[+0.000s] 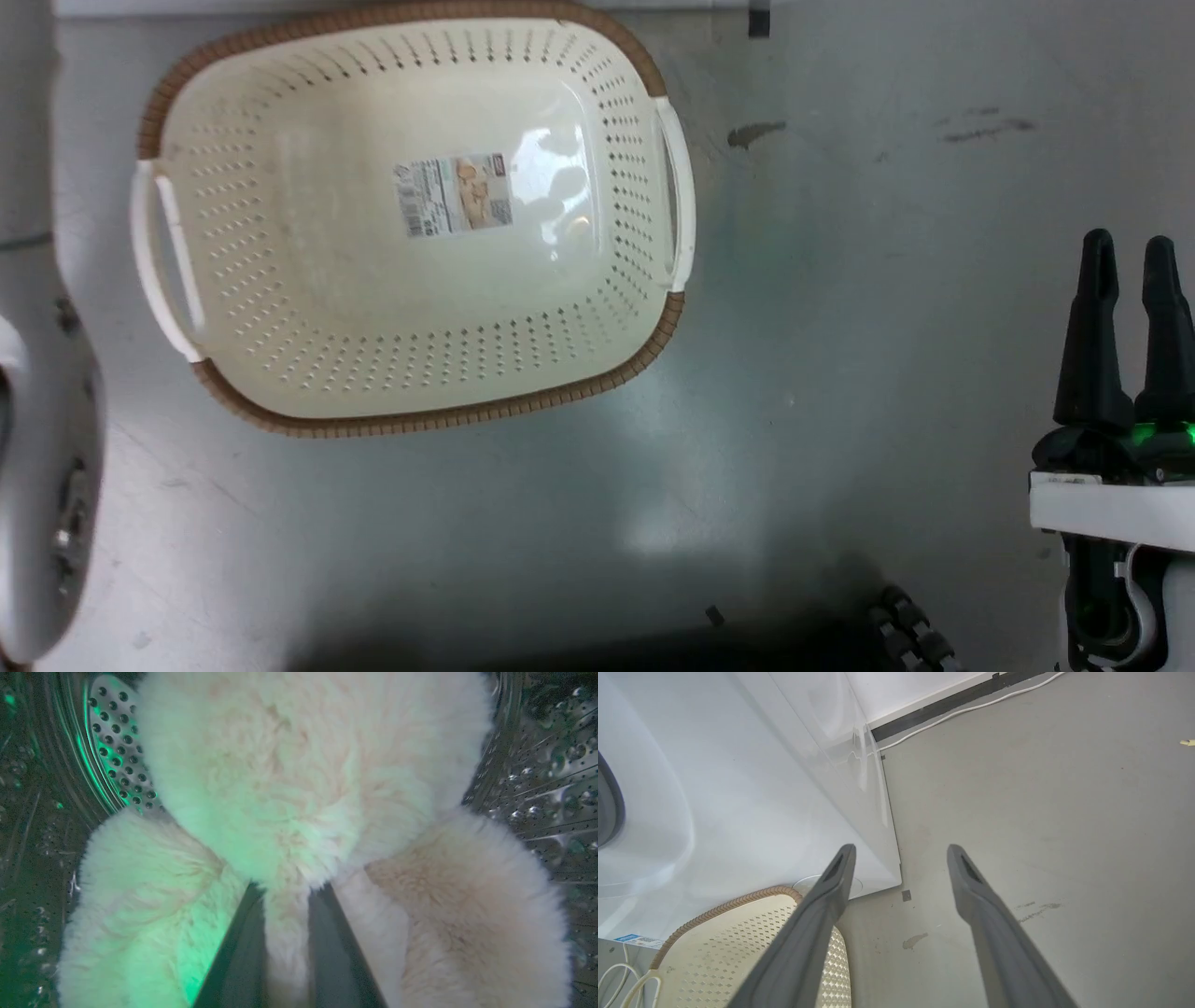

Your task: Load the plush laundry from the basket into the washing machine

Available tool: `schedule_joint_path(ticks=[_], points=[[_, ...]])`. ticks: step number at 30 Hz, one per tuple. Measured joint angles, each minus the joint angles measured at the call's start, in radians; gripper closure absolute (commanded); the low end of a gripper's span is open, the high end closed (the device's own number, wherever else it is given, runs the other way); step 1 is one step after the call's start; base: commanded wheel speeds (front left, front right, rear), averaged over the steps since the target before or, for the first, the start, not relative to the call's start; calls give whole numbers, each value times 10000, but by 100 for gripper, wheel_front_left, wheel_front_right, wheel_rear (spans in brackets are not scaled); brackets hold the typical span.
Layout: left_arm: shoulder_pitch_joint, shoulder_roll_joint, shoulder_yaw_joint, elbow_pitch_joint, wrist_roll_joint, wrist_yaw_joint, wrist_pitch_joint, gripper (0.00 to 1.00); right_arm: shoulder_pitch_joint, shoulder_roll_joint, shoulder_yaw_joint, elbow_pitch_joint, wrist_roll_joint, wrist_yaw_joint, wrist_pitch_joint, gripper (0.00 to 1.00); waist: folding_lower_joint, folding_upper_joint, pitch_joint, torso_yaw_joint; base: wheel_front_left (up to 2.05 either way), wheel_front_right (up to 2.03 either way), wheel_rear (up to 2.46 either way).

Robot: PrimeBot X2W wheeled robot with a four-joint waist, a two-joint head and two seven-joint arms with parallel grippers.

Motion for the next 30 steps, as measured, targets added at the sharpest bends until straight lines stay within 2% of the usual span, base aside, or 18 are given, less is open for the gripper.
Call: schedule_joint_path(ticks=[12,13,14,15,23,30], points=[[-1417,138,-12,428,-104,-169,353,100,3,0,184,-10,79,0,0,0,-1,0,650,-287,0,0,0],[-1475,144,-4,487,-127,-169,360,87,3,0,201,-4,81,0,0,0,-1,0,663,-286,0,0,0],[-1518,140,25,558,-173,-169,416,11,3,0,226,10,82,0,0,0,-1,0,664,-286,0,0,0],[-1556,140,23,627,-215,-169,431,0,3,0,234,21,98,0,0,0,-1,0,663,-282,0,0,0],[-1711,-42,-46,1158,-453,-355,268,0,1,0,142,81,56,0,0,0,-1,0,539,-61,0,0,0],[-1105,-577,-86,1762,-928,-700,-318,0,-24,0,98,128,-236,0,0,0,-1,0,1,261,0,0,0]])
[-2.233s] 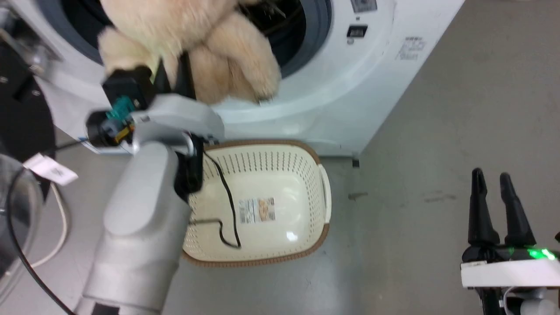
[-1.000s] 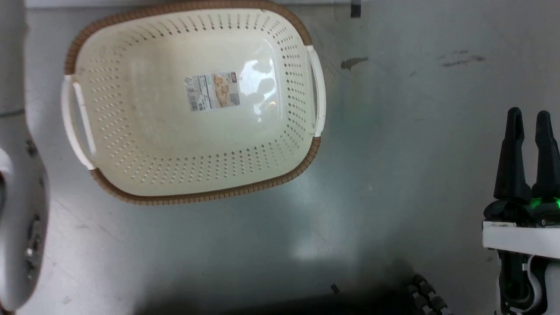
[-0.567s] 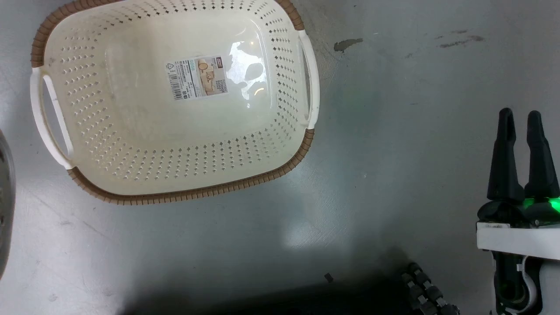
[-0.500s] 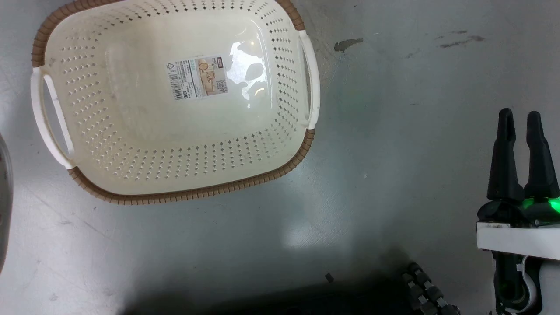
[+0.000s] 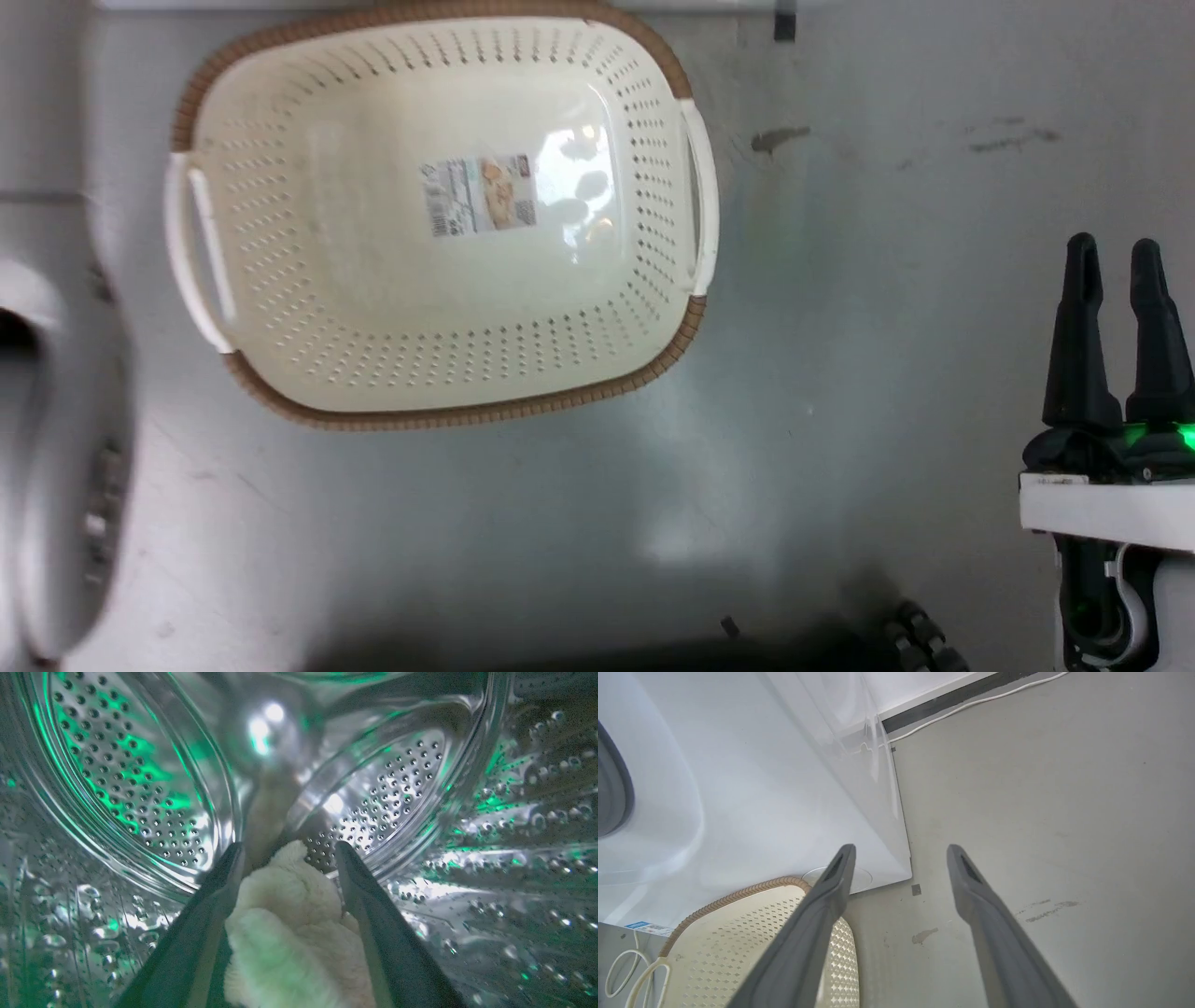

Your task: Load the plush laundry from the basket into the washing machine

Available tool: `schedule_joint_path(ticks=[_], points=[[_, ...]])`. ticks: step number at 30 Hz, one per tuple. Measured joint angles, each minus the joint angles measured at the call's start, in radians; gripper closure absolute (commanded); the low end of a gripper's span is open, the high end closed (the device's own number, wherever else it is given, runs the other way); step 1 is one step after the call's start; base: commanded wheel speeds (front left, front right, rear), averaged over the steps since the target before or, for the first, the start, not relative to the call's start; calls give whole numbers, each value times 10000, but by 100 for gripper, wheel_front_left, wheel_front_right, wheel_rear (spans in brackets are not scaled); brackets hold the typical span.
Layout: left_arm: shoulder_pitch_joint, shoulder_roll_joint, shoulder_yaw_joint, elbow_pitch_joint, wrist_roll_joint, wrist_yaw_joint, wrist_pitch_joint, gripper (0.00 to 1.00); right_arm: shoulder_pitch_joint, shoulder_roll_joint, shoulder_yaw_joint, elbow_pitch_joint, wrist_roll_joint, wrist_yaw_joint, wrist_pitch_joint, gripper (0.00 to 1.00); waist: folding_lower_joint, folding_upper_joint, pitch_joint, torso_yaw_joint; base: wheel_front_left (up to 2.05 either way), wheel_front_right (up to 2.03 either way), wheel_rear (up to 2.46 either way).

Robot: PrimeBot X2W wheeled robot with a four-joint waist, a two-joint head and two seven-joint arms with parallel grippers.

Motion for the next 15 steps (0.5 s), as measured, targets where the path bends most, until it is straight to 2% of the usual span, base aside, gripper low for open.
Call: schedule_joint_path(ticks=[4,15], points=[[1081,-382,-56,407,-291,-226,-380,0,-6,2,-146,123,-180,0,0,0,0,0,-681,230,0,0,0],[3428,-738,-35,150,-529,-456,-583,0,35,2,-349,543,-493,0,0,0,-1,0,-2376,664,0,0,0]])
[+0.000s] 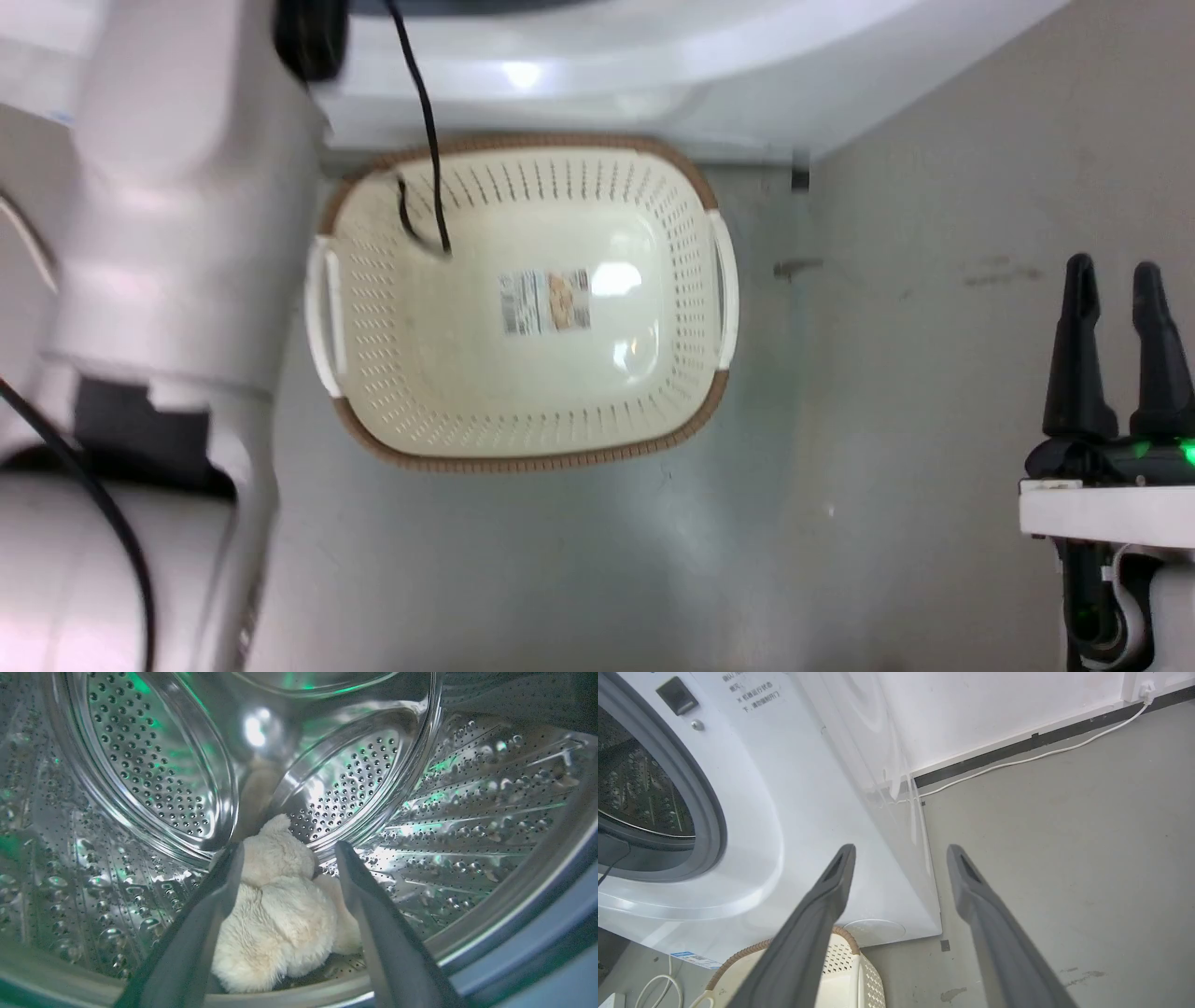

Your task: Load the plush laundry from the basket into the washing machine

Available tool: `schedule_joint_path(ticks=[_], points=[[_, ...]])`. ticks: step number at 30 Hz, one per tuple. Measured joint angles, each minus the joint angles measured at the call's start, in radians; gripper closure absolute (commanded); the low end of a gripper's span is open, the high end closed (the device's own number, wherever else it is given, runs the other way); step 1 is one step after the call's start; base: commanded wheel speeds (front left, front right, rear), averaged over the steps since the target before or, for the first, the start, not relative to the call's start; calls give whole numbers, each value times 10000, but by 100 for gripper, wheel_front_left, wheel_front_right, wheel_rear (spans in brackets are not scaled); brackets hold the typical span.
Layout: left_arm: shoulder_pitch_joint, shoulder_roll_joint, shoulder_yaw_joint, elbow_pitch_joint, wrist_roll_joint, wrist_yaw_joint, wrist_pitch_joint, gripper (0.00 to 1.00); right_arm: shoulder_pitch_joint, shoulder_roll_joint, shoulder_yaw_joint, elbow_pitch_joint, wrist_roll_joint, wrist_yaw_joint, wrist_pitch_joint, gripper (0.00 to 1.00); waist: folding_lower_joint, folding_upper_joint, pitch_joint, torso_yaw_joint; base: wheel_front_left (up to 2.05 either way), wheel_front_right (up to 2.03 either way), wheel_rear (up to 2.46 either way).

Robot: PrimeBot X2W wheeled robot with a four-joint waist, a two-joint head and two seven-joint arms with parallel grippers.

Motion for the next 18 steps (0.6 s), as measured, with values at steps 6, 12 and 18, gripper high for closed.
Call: schedule_joint_path(ticks=[6,12,18], points=[[1943,-194,61,-677,-31,-35,0,0,109,0,58,500,-245,0,0,0,-1,0,-1173,148,0,0,0],[3900,-428,113,-1371,-180,-88,0,0,346,0,100,872,-326,0,0,0,-2,0,-2399,228,0,0,0],[5530,-537,25,-2052,-163,-82,0,0,843,-2,272,1160,-642,0,0,0,-3,0,-3559,295,0,0,0]])
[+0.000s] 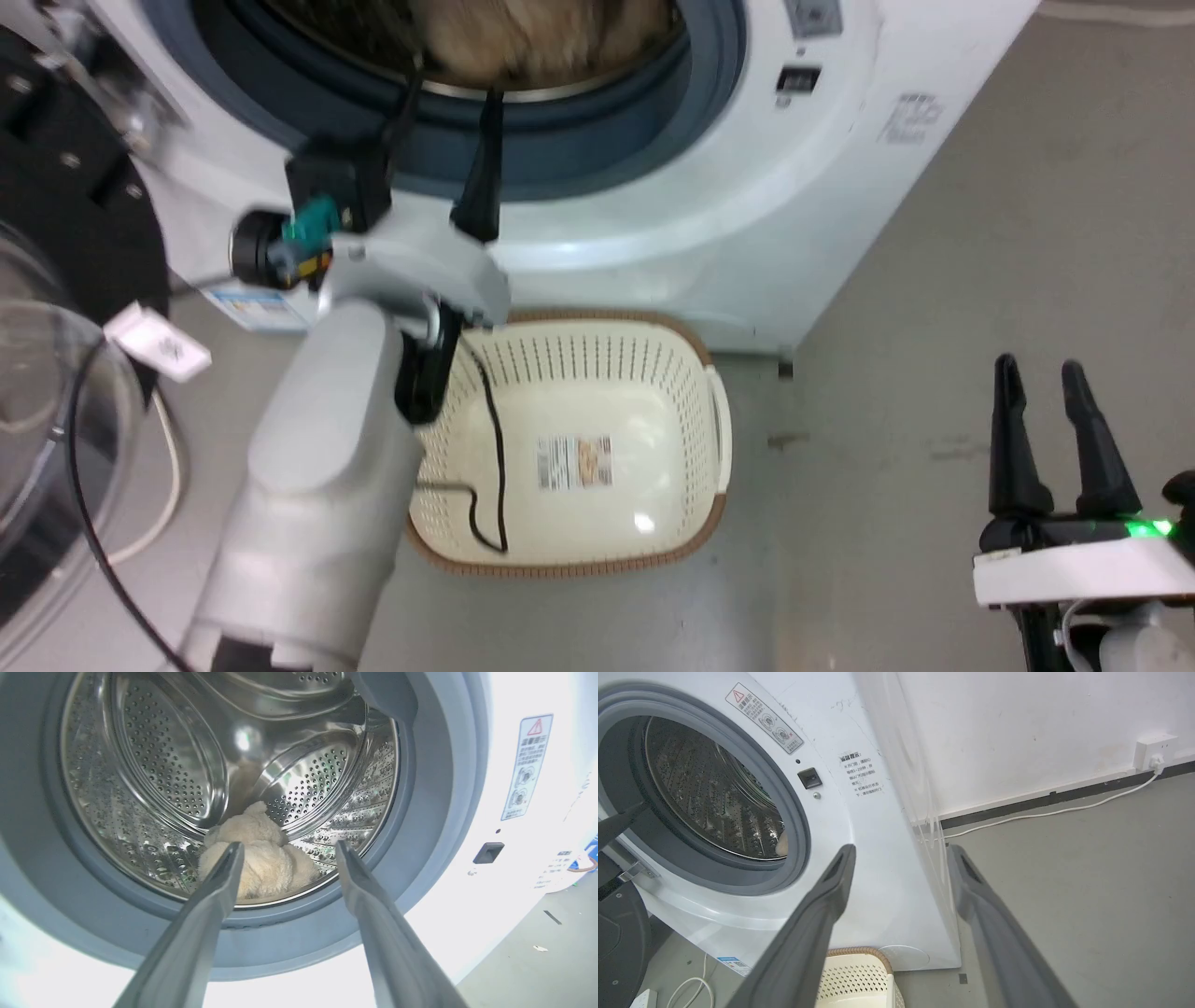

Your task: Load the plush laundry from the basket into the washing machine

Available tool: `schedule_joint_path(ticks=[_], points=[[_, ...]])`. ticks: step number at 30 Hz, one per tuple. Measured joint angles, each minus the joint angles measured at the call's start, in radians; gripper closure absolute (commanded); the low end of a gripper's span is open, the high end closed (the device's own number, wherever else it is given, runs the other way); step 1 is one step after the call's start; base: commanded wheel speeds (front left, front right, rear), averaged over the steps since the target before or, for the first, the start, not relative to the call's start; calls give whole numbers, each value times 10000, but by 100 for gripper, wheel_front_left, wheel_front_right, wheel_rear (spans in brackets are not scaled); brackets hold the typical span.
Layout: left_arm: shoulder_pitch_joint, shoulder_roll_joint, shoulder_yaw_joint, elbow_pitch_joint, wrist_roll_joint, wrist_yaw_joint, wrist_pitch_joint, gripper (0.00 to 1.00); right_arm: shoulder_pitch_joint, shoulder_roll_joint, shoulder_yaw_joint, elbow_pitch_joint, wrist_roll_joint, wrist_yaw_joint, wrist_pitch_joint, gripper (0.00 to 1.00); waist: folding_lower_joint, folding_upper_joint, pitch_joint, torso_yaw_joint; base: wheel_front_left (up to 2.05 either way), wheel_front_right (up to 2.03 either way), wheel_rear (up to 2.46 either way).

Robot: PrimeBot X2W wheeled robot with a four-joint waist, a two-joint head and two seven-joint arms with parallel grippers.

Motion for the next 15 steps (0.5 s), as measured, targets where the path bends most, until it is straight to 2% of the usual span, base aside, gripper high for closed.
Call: schedule_joint_path(ticks=[7,11,15], points=[[1623,29,84,-608,98,144,0,0,519,2,127,232,-798,0,0,0,0,0,-1291,77,0,0,0],[2523,63,113,-654,73,272,0,0,866,2,247,435,-1720,0,0,0,1,0,-2033,95,0,0,0],[3318,111,132,-861,-38,311,4,0,1121,0,263,640,-1941,0,0,0,1,0,-2737,124,0,0,0]])
